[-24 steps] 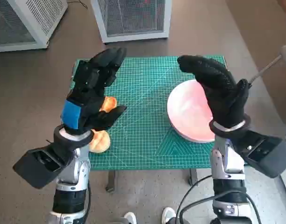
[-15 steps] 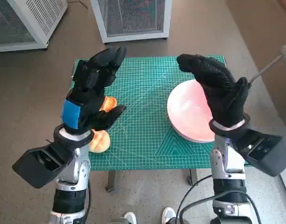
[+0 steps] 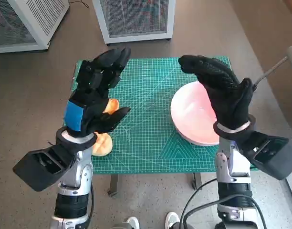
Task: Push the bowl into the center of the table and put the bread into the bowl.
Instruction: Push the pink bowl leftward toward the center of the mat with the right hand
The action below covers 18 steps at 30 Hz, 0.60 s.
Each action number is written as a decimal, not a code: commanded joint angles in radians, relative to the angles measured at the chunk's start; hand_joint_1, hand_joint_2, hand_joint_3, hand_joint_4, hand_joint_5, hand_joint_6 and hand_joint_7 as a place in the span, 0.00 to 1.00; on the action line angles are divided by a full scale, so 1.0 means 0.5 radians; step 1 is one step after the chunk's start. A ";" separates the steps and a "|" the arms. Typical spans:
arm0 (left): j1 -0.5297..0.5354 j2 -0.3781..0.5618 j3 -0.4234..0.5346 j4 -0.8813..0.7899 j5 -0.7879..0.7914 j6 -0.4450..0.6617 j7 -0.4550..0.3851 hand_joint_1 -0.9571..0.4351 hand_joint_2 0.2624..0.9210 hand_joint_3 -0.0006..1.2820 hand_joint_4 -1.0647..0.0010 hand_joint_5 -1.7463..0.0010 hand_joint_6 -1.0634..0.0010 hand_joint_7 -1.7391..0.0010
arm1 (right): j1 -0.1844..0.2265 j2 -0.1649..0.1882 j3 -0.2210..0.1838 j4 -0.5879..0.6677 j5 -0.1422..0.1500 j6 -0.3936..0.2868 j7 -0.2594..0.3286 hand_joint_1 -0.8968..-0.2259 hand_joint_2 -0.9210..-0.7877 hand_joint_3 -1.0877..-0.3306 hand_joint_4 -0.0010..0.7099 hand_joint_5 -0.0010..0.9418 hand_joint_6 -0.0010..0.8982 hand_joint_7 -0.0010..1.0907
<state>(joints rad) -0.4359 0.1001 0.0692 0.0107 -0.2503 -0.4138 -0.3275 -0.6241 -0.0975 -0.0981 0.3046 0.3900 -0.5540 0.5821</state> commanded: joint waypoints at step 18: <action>-0.004 0.011 -0.002 -0.063 -0.006 0.025 -0.004 0.29 1.00 0.21 0.73 1.00 0.99 0.57 | -0.008 -0.073 -0.069 0.066 0.033 0.000 0.038 0.57 0.00 0.68 0.47 0.01 0.00 0.64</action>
<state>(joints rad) -0.4358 0.1021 0.0691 -0.0083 -0.2498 -0.4004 -0.3276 -0.6275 -0.1116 -0.1077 0.3081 0.3916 -0.5553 0.5858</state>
